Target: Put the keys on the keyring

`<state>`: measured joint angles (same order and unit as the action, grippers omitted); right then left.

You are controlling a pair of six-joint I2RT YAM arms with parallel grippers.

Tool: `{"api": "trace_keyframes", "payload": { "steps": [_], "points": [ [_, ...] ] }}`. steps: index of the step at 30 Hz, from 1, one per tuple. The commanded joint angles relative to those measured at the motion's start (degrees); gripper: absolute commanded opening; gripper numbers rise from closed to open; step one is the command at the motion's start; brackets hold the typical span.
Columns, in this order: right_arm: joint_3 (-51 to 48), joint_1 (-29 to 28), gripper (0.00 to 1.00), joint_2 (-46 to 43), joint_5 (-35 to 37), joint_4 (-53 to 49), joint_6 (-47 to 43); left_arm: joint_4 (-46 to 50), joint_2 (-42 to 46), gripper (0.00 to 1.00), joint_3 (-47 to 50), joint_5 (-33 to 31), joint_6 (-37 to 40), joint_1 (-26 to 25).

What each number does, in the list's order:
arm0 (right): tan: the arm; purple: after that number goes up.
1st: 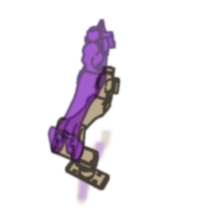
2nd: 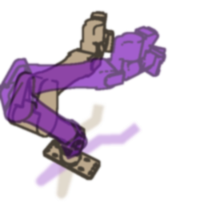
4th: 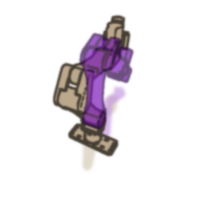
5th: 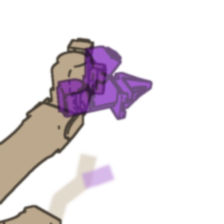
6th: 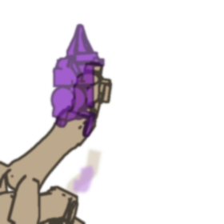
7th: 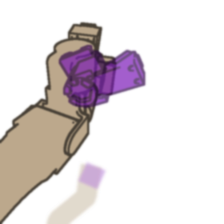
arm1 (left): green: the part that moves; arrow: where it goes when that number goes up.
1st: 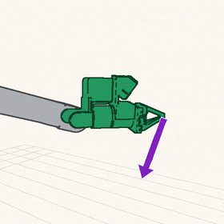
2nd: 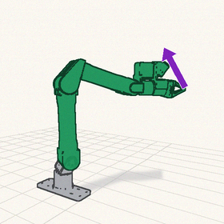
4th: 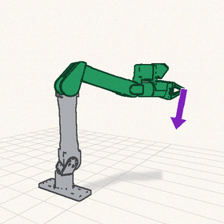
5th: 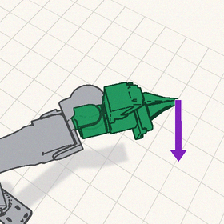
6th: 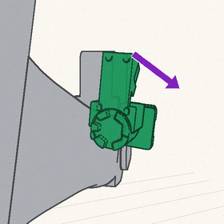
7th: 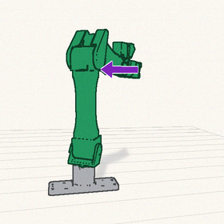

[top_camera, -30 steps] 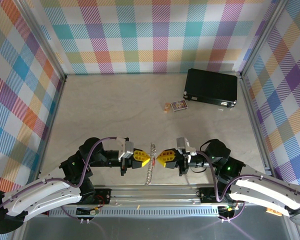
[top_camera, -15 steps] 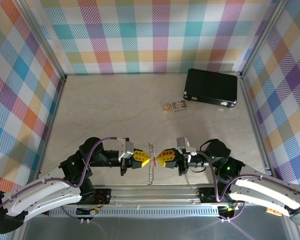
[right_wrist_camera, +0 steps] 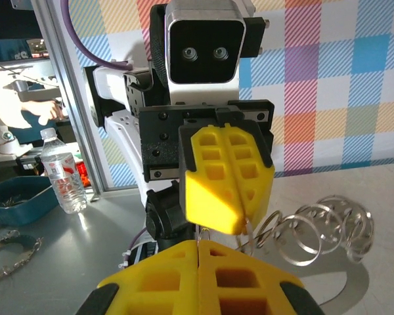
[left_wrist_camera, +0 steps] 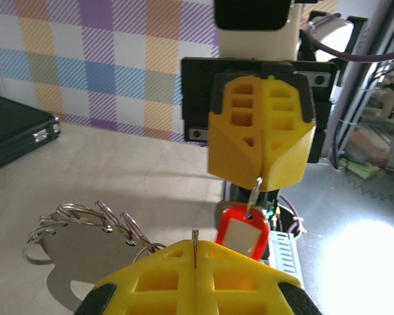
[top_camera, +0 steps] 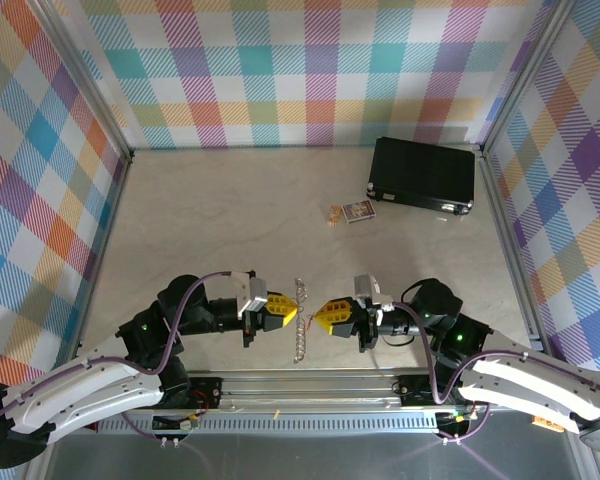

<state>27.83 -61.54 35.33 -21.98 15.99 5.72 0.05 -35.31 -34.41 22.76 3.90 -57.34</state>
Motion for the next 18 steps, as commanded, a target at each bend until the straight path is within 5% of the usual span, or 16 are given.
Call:
{"api": "trace_keyframes", "payload": {
  "steps": [1, 18],
  "points": [
    [1.28, -0.25, 0.00, -2.05, 2.88, -6.09, 0.89, -0.50, 2.45, 0.00, 0.69, -5.91, 0.29, -0.31],
    [-0.76, 3.12, 0.00, -0.04, 13.80, -25.32, 11.20, 0.47, 8.06, 0.00, 5.71, -16.17, -1.90, -0.31]
  ]
}}
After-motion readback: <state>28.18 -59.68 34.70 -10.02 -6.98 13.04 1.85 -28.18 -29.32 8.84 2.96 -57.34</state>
